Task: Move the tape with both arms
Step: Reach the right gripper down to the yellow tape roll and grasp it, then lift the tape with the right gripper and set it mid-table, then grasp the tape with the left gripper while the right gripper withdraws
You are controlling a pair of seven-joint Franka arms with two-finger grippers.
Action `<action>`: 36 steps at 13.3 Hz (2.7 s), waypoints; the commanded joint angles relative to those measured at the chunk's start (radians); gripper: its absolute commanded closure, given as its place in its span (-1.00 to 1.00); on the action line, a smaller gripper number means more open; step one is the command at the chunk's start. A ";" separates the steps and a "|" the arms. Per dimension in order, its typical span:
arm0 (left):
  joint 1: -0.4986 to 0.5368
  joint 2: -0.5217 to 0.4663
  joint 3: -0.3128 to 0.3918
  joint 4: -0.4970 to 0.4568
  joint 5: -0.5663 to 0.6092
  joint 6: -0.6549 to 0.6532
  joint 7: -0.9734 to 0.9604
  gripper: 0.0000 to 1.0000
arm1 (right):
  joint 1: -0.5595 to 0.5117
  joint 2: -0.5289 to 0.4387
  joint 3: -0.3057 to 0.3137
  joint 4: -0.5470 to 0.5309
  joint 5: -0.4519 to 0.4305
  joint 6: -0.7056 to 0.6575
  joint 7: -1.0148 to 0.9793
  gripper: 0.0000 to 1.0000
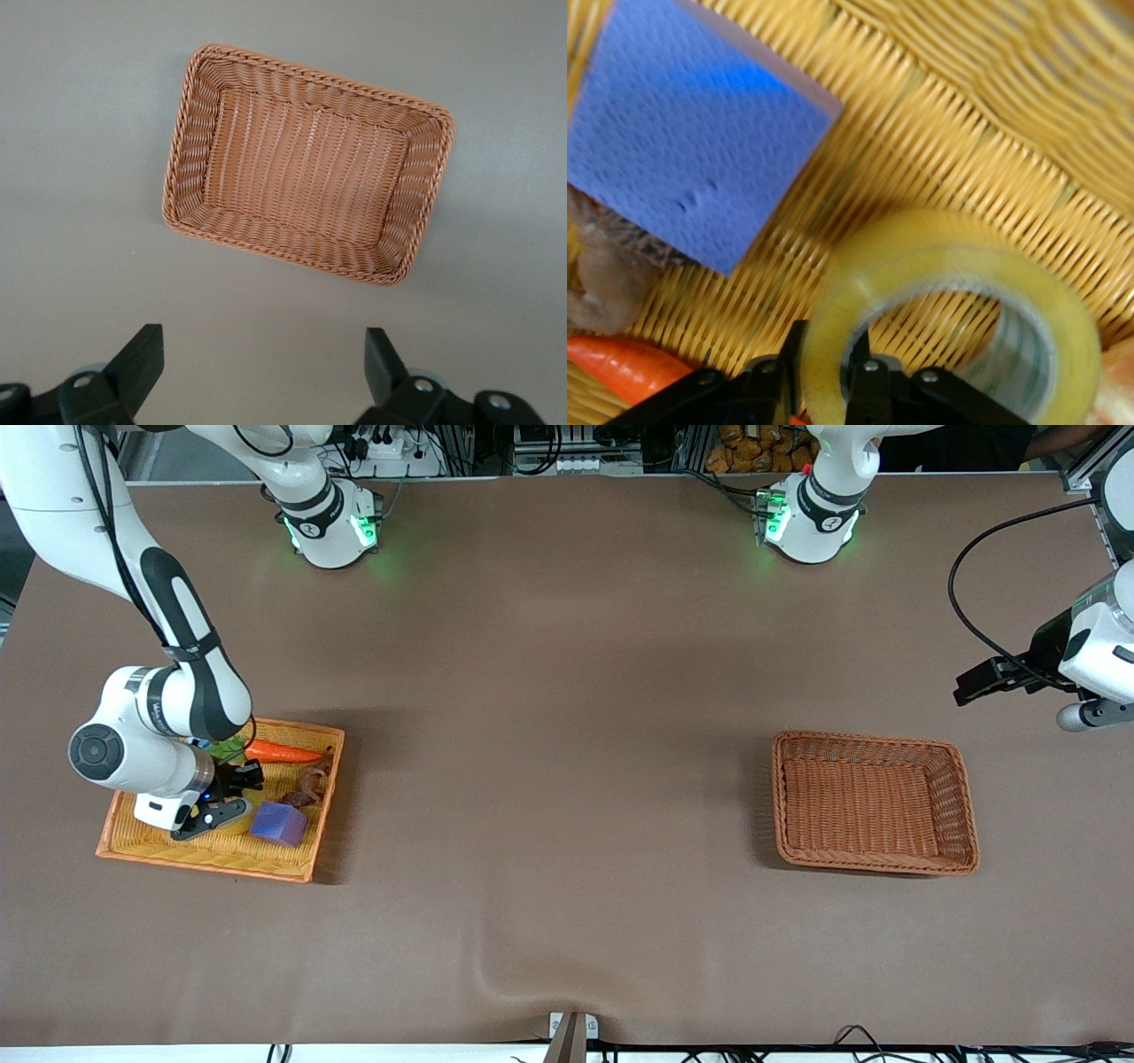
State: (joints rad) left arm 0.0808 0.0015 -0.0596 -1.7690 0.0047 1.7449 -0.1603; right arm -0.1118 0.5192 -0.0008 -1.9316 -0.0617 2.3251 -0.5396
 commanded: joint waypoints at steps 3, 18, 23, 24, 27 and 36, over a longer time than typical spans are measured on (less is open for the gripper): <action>0.007 -0.021 -0.002 -0.029 -0.018 0.027 0.010 -1.00 | 0.053 -0.105 0.013 0.233 0.000 -0.374 -0.057 1.00; 0.007 -0.026 -0.002 -0.078 -0.020 0.079 0.001 -1.00 | 0.892 0.365 0.028 0.779 0.212 -0.198 1.029 1.00; 0.007 -0.023 -0.002 -0.087 -0.020 0.090 0.001 -1.00 | 0.858 0.369 0.019 0.800 0.208 -0.272 1.021 -0.94; 0.007 -0.021 -0.002 -0.087 -0.020 0.091 0.001 -1.00 | 0.818 0.336 0.019 0.800 0.206 -0.361 0.976 -1.00; 0.005 -0.018 -0.003 -0.087 -0.020 0.091 0.001 -1.00 | 0.636 0.211 0.021 0.780 0.209 -0.585 0.730 -1.00; -0.088 0.254 -0.359 0.017 -0.049 0.310 -0.546 -1.00 | 0.269 -0.331 -0.027 0.406 0.149 -0.759 0.704 -1.00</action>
State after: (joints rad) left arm 0.0378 0.1075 -0.3668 -1.8111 -0.0461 1.9542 -0.5793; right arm 0.2305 0.3423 -0.0379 -1.3629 0.1040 1.5476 0.1806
